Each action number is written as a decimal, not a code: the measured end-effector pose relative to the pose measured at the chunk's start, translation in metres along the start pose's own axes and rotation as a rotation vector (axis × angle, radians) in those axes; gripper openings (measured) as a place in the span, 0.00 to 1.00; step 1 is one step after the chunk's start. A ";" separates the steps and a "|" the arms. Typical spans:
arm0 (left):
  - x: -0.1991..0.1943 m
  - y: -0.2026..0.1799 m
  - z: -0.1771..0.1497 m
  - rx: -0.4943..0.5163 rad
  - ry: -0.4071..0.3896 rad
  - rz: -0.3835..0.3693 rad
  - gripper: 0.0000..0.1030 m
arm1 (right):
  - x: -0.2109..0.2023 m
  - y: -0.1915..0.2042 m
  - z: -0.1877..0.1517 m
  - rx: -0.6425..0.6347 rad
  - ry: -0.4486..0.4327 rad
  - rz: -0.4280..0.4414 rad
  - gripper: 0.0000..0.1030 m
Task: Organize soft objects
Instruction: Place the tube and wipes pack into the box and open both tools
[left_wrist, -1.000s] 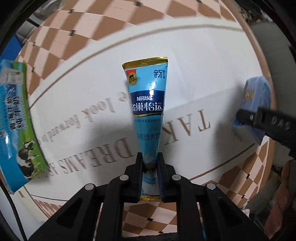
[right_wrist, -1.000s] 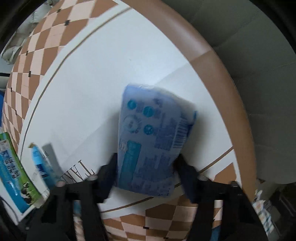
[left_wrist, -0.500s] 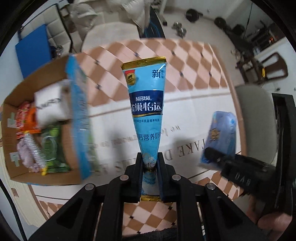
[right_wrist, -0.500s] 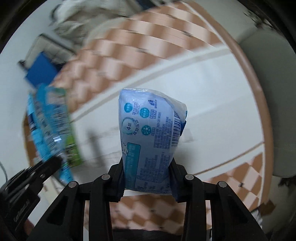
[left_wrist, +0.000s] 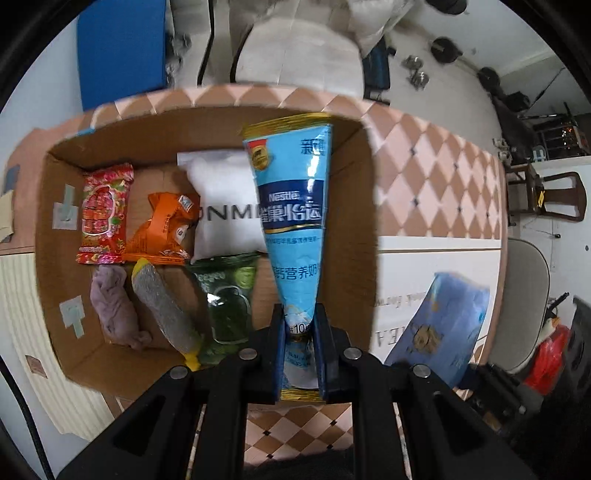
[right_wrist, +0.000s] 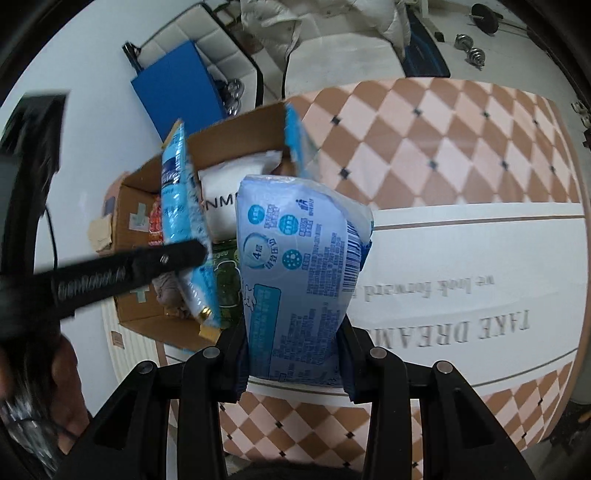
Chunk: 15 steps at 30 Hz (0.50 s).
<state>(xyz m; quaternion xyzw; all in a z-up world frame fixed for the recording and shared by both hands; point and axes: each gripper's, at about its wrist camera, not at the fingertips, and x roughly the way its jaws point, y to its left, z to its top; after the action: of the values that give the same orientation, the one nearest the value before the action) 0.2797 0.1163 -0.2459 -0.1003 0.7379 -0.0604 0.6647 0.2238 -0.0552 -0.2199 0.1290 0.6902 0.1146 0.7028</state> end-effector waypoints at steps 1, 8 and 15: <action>0.006 0.005 0.006 0.005 0.020 0.002 0.11 | 0.008 0.005 0.001 0.006 0.014 0.002 0.40; 0.035 0.012 0.013 0.053 0.143 -0.028 0.13 | 0.049 0.031 0.005 -0.016 0.081 -0.047 0.40; 0.040 0.022 0.010 0.048 0.179 -0.008 0.27 | 0.067 0.041 0.012 -0.030 0.134 -0.056 0.69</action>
<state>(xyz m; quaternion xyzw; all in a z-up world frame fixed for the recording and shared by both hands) 0.2843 0.1290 -0.2904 -0.0815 0.7923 -0.0891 0.5981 0.2377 0.0055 -0.2689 0.0911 0.7371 0.1138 0.6598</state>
